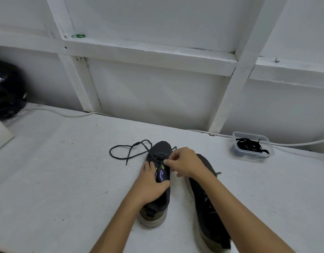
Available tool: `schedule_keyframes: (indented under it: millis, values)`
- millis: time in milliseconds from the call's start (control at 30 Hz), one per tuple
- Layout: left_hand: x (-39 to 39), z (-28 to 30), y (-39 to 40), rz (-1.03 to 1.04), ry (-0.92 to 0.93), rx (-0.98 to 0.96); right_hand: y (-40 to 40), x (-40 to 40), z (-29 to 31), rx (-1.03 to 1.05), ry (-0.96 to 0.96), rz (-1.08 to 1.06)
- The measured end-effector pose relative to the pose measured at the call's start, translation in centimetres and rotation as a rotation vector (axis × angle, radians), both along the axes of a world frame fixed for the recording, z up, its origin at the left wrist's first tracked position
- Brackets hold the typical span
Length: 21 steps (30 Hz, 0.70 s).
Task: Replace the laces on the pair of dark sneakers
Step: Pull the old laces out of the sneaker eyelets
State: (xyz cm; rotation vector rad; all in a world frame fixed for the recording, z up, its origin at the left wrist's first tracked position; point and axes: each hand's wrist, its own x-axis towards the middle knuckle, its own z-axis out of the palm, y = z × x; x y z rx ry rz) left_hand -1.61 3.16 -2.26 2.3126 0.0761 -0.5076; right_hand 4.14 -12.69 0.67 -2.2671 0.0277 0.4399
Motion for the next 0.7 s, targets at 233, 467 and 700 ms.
schedule_keyframes:
  millis: [233, 467, 700]
  values:
    - [0.0, -0.1, 0.0, -0.003, 0.002, -0.004, 0.0, 0.8, 0.2, 0.118, -0.154, -0.218]
    - [0.0, 0.0, 0.0, -0.004, 0.005, 0.002, -2.2, 1.3, 0.7, 0.092, 0.07, -0.179]
    - [0.0, 0.0, 0.0, 0.001, -0.004, 0.002, -0.8, 0.0, -0.5, 0.176, 0.114, -0.061]
